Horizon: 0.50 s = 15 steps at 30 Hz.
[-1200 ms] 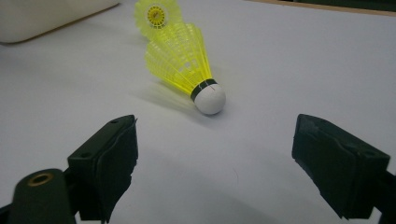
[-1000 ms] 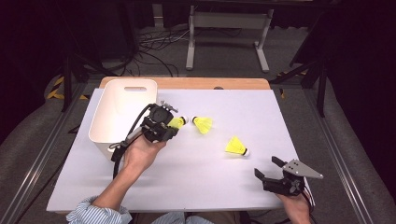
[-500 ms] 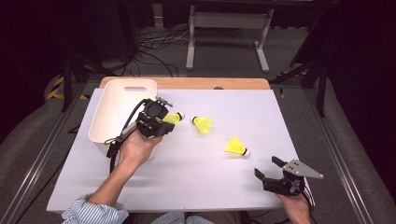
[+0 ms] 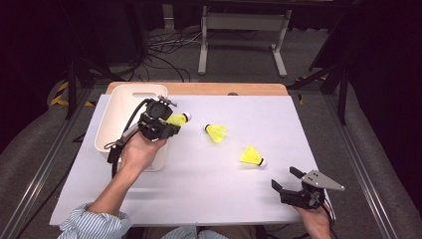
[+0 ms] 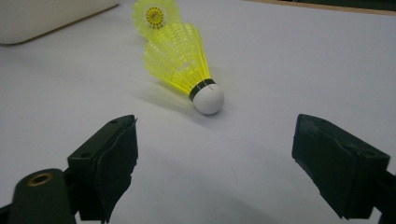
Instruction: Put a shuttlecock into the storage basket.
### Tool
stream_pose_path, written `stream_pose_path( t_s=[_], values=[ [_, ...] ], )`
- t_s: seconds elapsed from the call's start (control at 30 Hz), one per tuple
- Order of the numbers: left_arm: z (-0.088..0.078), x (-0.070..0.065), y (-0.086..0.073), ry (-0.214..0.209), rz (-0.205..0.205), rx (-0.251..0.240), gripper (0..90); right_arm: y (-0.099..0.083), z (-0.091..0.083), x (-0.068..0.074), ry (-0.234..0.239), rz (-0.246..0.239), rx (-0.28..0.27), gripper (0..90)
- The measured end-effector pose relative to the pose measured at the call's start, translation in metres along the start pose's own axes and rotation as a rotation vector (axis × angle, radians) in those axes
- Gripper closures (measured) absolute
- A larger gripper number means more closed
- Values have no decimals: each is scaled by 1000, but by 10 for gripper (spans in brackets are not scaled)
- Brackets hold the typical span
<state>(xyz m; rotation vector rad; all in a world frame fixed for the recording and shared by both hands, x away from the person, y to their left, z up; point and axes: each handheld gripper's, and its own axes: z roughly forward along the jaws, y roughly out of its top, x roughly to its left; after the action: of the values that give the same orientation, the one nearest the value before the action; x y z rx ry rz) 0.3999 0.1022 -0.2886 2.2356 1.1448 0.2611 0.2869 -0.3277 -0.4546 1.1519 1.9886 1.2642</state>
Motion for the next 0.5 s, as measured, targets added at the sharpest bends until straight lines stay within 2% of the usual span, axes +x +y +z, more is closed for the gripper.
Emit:
stream_pose_path(
  t_s=[0.5],
  values=[
    [-5, 17, 3, 24, -35, -15, 890, 0, 0, 0, 2, -2, 1, 147]
  ],
)
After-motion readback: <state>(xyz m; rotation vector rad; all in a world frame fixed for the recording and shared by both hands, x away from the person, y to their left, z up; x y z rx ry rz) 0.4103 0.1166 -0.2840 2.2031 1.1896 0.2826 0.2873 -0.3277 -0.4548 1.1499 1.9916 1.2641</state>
